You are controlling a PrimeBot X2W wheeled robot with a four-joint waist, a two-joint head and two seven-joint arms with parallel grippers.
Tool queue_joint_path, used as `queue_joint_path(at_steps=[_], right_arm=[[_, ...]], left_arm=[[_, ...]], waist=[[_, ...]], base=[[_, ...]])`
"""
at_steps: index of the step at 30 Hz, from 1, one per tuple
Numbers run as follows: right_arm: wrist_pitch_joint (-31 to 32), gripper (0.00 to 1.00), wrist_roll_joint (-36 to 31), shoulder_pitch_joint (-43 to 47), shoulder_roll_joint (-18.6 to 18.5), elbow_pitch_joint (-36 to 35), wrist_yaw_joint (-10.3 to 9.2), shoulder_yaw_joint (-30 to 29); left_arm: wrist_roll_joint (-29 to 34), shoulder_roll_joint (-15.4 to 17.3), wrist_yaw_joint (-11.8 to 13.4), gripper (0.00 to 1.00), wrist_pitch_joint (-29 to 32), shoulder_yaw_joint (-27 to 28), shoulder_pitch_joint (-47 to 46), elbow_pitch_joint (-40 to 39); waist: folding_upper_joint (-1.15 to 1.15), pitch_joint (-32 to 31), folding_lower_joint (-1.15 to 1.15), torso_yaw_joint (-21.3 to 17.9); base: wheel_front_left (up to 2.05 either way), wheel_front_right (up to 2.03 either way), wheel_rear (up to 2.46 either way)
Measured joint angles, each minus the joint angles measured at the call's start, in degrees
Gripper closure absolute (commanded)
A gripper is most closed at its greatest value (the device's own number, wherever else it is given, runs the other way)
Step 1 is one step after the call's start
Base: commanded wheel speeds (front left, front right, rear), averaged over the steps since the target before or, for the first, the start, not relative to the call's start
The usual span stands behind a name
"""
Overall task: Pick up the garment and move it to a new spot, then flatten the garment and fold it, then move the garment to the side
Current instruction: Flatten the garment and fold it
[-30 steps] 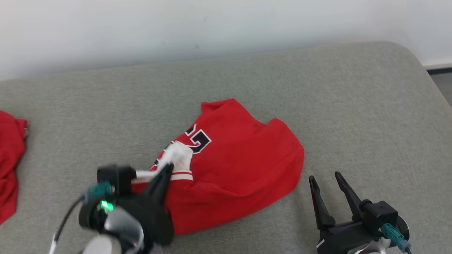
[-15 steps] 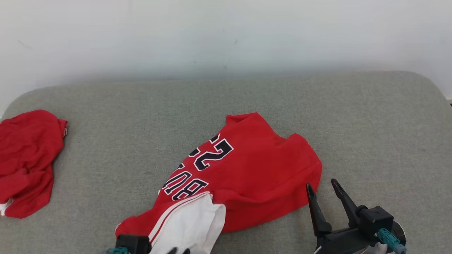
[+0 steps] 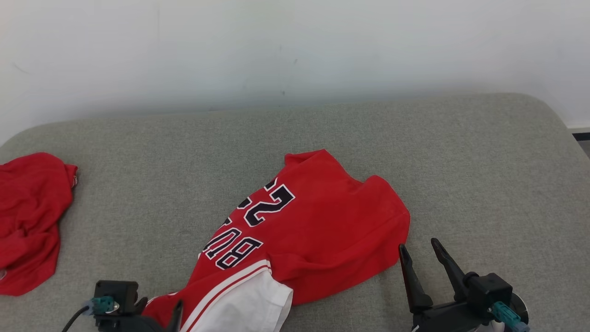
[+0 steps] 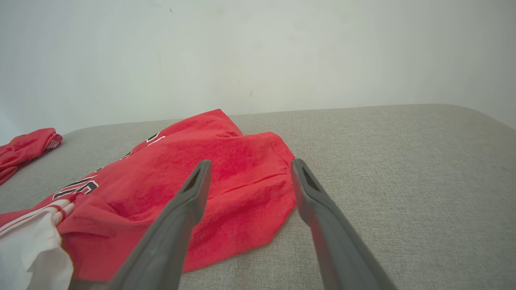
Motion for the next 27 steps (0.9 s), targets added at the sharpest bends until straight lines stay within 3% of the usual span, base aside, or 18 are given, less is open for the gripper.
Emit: queue_joint_path(at_steps=[2,12,13,14,18,27], right_arm=[[0.00,0.00,0.02,-0.13,0.01,-0.02,0.00,0.20],[-0.02,0.00,0.09,-1.27,-0.08,-0.67,0.00,0.32],[-0.02,0.00,0.09,-1.30,-0.09,-0.71,0.00,0.31],[-0.01,0.00,0.09,-1.34,-0.10,-0.74,0.00,0.24],[-0.01,0.00,0.07,-2.36,-0.19,-1.05,0.00,0.22],[-0.08,0.00,-0.01,-4.36,-0.10,-1.45,0.00,0.76]], left_arm=[[1.47,1.10,0.15,0.00,0.13,-0.04,-1.03,3.11],[0.34,-0.14,-1.71,0.00,-2.94,-0.20,-4.80,15.84],[0.29,-0.30,-2.01,0.36,-3.30,-0.23,-5.10,16.68],[0.15,-0.48,-2.21,1.00,-3.53,-0.29,-5.53,17.34],[-0.57,-1.02,-3.41,1.00,-6.53,-0.19,-9.04,20.67],[4.15,-1.19,-5.15,1.00,-15.66,-1.12,-22.23,29.73]], waist=[[0.00,0.26,0.00,-0.22],[0.00,2.41,0.01,-1.34],[0.00,2.61,0.01,-1.44],[0.01,2.80,0.01,-1.53],[0.00,3.96,0.01,-2.04],[0.01,6.69,0.01,-4.26]], base=[[0.00,0.00,0.00],[0.00,0.00,0.00],[0.00,0.00,0.00],[0.00,0.00,0.00],[0.00,0.00,0.00],[0.00,0.00,0.00]])
